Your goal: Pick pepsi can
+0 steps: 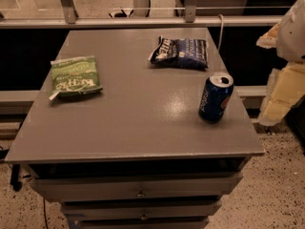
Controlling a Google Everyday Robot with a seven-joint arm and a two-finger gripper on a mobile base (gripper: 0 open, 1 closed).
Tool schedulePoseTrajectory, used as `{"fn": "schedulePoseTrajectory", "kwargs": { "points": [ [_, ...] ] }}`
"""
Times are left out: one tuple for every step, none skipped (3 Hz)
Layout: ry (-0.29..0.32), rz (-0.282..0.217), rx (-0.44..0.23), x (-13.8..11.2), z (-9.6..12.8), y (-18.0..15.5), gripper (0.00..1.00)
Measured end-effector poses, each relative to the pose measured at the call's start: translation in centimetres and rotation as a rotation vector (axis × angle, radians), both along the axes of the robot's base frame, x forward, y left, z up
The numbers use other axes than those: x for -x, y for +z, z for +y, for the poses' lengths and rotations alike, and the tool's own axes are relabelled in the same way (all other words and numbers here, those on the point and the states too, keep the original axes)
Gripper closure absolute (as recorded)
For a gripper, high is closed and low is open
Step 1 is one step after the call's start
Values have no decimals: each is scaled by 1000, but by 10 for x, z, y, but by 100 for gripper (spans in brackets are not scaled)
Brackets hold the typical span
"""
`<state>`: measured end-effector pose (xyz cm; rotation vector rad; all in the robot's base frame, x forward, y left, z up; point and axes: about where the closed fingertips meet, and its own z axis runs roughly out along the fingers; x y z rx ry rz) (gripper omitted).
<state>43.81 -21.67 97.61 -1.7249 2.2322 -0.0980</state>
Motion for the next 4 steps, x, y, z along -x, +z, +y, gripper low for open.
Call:
{"fn": "schedulePoseTrajectory", "kwargs": {
  "points": [
    [0,0,0,0,0,0,0],
    [0,-17,-49,-7,1,-6,0],
    [10,-50,-175,-20,5,-21,0],
    [28,-73,-354,-32,9,-32,0]
  ]
}}
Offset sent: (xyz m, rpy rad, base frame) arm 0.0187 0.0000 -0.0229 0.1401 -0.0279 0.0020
